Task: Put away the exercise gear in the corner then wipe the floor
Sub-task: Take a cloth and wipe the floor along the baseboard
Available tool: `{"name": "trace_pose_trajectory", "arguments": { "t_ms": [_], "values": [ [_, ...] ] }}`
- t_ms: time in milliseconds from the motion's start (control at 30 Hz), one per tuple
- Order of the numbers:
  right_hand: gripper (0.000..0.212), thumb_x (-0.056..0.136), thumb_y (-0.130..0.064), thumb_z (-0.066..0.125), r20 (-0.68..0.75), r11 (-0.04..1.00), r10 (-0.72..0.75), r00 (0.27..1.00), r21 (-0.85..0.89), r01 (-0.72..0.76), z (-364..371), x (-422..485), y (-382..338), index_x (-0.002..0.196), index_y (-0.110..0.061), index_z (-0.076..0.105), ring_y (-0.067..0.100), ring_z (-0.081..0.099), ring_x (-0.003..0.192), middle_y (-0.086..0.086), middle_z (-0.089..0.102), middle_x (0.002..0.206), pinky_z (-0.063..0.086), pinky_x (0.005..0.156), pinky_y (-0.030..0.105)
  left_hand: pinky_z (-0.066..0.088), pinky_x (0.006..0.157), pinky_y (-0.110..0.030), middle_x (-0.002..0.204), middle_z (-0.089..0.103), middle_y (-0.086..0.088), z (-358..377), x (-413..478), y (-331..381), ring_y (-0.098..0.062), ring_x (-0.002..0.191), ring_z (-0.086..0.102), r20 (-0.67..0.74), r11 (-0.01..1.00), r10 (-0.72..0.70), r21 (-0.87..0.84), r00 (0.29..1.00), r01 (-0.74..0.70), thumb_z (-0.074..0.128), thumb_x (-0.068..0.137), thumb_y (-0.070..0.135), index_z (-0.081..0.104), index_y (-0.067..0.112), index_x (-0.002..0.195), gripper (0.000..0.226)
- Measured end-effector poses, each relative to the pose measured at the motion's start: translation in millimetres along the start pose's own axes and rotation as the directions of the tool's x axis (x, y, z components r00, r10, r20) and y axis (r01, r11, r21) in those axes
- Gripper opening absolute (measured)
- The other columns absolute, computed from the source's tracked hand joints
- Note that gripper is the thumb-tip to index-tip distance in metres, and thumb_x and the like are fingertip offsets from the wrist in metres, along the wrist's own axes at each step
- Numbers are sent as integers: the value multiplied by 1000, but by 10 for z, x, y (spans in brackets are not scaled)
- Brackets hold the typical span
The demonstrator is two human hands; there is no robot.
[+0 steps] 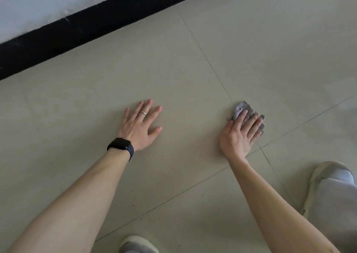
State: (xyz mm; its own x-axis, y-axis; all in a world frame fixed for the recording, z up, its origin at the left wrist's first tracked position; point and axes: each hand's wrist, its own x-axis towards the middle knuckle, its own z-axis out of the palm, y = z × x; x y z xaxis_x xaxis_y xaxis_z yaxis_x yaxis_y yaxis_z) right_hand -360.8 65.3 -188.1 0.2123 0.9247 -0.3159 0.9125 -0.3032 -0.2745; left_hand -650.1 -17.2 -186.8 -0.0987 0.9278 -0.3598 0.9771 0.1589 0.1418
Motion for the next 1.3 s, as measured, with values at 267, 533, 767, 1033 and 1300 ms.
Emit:
{"name": "trace_pose_trajectory", "arguments": {
  "t_ms": [267, 533, 767, 1033, 1300],
  "values": [
    [58, 106, -35, 35, 332, 177, -925, 184, -51, 983, 333, -586, -245, 159, -20, 18, 17, 5, 154, 2, 11, 166, 20, 122, 46, 3, 122, -52, 166, -7, 6, -89, -348, -523, -21, 153, -2, 1, 988, -156, -10, 988, 156, 30, 97, 61, 3, 45, 155, 65],
    [59, 106, -32, 28, 74, 918, -395, 916, -17, 397, 467, -301, -1012, 160, -18, 7, 24, -10, 153, 8, -5, 167, -4, 123, 49, 4, 121, -52, 165, -13, 8, 85, -624, -785, -19, 153, -5, -2, 939, -336, -83, 942, 335, 18, 94, 64, -2, 49, 153, 64],
    [61, 100, -24, 52, 293, -95, -952, -88, -9, 995, 733, -680, -978, 156, -16, 30, 21, 21, 151, 4, 25, 163, 22, 122, 43, 11, 119, -56, 166, -5, 5, 231, -709, -605, -23, 153, 2, -82, 878, -445, -238, 892, 416, 12, 92, 58, 8, 44, 155, 65],
    [57, 105, -29, 24, 122, 824, -559, 820, -26, 566, 630, -521, -1282, 159, -18, 10, 21, -6, 154, 4, -1, 167, 1, 124, 48, 5, 121, -53, 164, -14, 9, 235, -918, -890, -18, 153, -5, -58, 877, -451, -212, 891, 430, 7, 91, 62, -2, 50, 153, 64],
    [56, 105, -43, 30, 311, 51, -946, 90, -133, 990, 543, -32, -1471, 157, -24, 25, 16, 13, 153, -1, 18, 165, 19, 123, 44, 4, 120, -51, 165, -13, 8, 221, -938, -835, -18, 153, -6, -44, 805, -547, -300, 836, 512, 23, 100, 53, 1, 47, 155, 59]
  ]
}}
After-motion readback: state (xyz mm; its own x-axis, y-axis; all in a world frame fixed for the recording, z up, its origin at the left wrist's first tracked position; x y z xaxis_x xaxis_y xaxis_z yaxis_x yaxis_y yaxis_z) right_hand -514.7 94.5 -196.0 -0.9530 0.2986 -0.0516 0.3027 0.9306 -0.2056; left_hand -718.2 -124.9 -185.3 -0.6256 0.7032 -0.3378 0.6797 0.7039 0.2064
